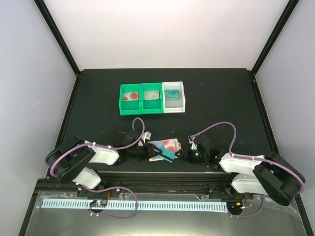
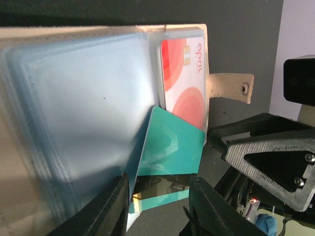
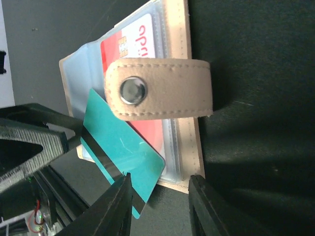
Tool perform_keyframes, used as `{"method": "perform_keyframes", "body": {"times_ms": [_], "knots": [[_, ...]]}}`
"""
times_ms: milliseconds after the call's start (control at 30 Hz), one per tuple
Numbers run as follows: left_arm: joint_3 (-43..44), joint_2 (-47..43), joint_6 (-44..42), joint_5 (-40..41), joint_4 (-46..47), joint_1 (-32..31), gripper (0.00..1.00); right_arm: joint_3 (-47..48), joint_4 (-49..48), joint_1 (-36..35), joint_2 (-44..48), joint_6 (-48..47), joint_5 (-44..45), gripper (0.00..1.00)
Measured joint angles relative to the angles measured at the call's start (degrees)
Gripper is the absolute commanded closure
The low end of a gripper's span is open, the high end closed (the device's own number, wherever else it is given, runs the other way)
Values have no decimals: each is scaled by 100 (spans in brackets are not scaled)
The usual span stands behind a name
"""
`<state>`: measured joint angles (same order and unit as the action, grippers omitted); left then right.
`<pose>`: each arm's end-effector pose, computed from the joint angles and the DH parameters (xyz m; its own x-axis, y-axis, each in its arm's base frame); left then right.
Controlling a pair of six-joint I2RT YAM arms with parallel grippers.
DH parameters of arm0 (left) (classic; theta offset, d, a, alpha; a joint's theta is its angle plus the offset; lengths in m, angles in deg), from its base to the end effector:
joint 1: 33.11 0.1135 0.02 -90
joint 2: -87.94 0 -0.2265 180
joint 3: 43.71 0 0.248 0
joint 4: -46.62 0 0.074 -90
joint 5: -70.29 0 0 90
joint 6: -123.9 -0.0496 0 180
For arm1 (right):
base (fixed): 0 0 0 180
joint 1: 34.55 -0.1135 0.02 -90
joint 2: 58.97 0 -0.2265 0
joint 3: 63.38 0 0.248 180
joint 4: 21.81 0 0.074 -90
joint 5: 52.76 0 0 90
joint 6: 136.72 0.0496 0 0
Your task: Take the credit cards out of the card holder
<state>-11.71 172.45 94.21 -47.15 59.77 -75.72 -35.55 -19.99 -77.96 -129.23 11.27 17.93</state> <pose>0.1615 -0.1797 0.0673 -0.9809 -0.1452 -0.1291 0.0220 0.5770 -0.8164 0.1435 0.1583 0.0751 -0.9646 0.1891 -0.1840 -0.0051 0.6837 0.7297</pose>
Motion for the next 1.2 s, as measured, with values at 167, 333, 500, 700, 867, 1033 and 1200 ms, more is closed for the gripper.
{"method": "perform_keyframes", "body": {"times_ms": [167,333,500,700,867,1033,1200], "knots": [[-37,87,114,-120,173,-42,70,-107,-299,-7,-96,354,37,78],[-96,111,254,-175,291,-72,76,-107,-597,-37,-334,442,11,80],[-109,114,400,-199,398,-94,83,-107,-807,-72,-483,492,-24,83],[-127,146,562,-225,573,-107,98,-107,-826,-96,-507,503,-26,84],[-162,116,614,-243,710,-125,99,-101,-553,-111,-273,358,63,78],[-247,-254,634,-238,621,-131,98,203,452,-125,581,-363,564,76],[-251,-896,638,-238,348,-52,99,525,863,-122,1838,-1268,1270,76]]}}
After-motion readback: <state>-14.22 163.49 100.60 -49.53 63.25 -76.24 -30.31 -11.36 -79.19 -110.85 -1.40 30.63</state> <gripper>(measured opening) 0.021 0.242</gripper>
